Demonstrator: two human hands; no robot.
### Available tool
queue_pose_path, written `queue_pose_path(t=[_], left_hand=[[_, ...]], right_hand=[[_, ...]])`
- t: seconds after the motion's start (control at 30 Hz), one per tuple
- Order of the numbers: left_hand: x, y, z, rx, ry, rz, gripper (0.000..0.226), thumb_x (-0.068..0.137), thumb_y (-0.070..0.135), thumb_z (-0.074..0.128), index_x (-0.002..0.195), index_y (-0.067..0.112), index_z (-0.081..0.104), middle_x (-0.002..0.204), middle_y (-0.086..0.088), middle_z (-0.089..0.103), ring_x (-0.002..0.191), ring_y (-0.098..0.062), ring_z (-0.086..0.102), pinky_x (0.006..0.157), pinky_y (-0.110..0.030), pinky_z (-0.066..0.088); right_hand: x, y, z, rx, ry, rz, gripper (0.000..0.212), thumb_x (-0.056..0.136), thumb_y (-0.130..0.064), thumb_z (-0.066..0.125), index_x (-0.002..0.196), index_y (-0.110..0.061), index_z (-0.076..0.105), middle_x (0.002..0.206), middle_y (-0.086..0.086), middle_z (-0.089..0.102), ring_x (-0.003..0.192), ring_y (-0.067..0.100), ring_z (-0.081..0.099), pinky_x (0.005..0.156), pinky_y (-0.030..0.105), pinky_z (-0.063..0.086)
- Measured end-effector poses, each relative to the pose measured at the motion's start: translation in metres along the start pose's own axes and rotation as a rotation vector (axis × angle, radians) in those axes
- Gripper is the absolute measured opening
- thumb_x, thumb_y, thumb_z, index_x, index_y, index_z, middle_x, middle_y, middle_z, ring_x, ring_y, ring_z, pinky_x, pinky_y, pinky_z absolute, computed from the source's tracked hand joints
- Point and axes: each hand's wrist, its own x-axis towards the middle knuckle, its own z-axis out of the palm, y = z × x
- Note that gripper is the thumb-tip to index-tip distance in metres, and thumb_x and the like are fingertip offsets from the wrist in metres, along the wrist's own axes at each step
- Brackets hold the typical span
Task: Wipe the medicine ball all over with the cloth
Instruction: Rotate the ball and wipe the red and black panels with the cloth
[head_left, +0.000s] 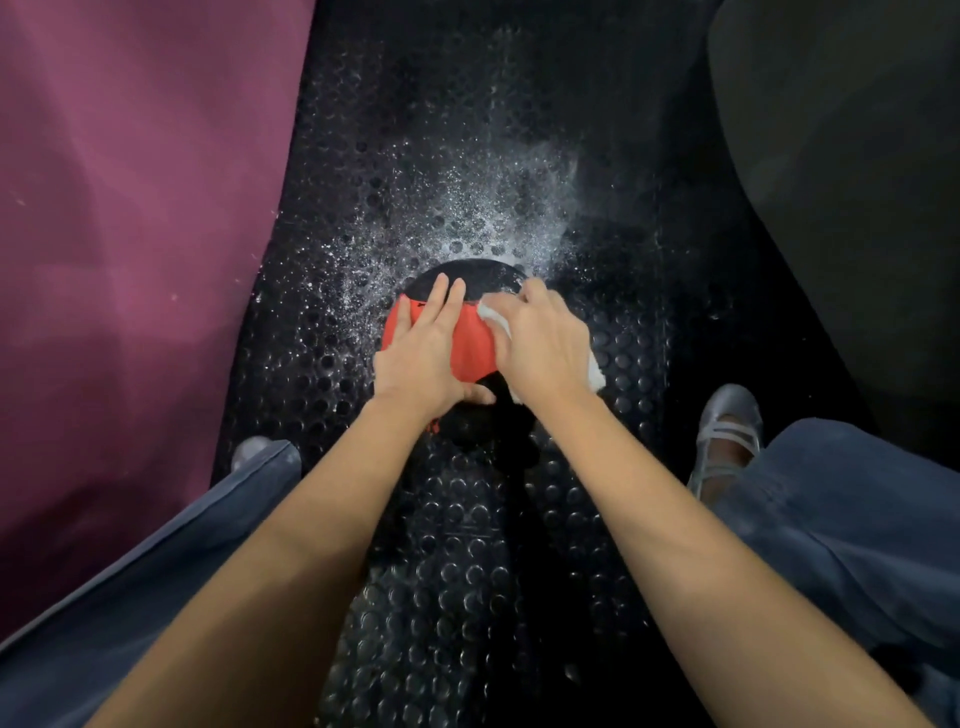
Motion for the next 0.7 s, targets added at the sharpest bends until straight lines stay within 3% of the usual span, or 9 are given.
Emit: queue_pose_path(t=[0.1,0.2,0.33,0.43,0.53,0.7], left_hand=[[-0.003,0.001,0.003,-0.013,0.018,-0.004,0.131,0.064,0.051,0.083,0.154,0.030,-0.010,0.160,0.018,-0.016,0.149,-0.026,-0.011,0.106,-0.059,0.034],[-0.009,0.007,0.008,-0.009,0.035,-0.006,0.128,0.067,0.049,0.083,0.154,0.032,-0.010,0.159,0.019,-0.018,0.149,-0.026,-0.013,0.103,-0.058,0.037],[-0.013,0.009,0.015,-0.003,0.058,-0.006,0.127,0.069,0.047,0.083,0.155,0.029,-0.009,0.160,0.017,-0.016,0.149,-0.029,-0.011,0.101,-0.059,0.040],[-0.011,0.002,0.011,-0.035,0.043,-0.032,0.128,0.067,0.045,0.084,0.155,0.031,-0.008,0.160,0.018,-0.015,0.149,-0.026,-0.010,0.101,-0.060,0.039],[-0.009,-0.001,0.005,-0.053,0.027,-0.028,0.129,0.066,0.048,0.084,0.154,0.032,-0.010,0.159,0.019,-0.017,0.149,-0.024,-0.011,0.103,-0.060,0.037],[-0.009,0.004,0.011,-0.022,0.042,-0.007,0.127,0.068,0.044,0.084,0.154,0.031,-0.008,0.160,0.017,-0.016,0.149,-0.028,-0.011,0.104,-0.059,0.036]], right_hand=[[-0.023,0.002,0.008,0.002,0.060,0.005,0.014,0.090,-0.021,0.061,0.102,-0.021,0.068,0.098,0.007,0.059,0.085,0.027,0.059,0.066,0.035,0.050],[-0.037,0.009,0.012,-0.020,0.122,0.012,0.015,0.078,-0.015,0.073,0.092,-0.021,0.070,0.087,0.007,0.060,0.071,0.026,0.059,0.055,0.032,0.048],[-0.006,-0.010,0.004,-0.127,0.088,-0.043,0.011,0.082,-0.014,0.066,0.091,-0.019,0.070,0.086,0.006,0.058,0.077,0.025,0.058,0.055,0.031,0.037],[-0.019,-0.008,0.007,-0.104,0.127,-0.084,0.012,0.074,-0.013,0.072,0.084,-0.018,0.068,0.080,0.006,0.058,0.073,0.025,0.059,0.050,0.030,0.044],[-0.054,0.013,0.016,-0.110,0.186,-0.096,0.021,0.075,-0.015,0.073,0.094,-0.021,0.068,0.082,0.005,0.057,0.070,0.024,0.057,0.052,0.031,0.044],[-0.015,-0.005,0.016,-0.093,0.233,-0.054,0.009,0.074,-0.016,0.074,0.082,-0.020,0.071,0.078,0.004,0.058,0.069,0.023,0.058,0.051,0.030,0.045]])
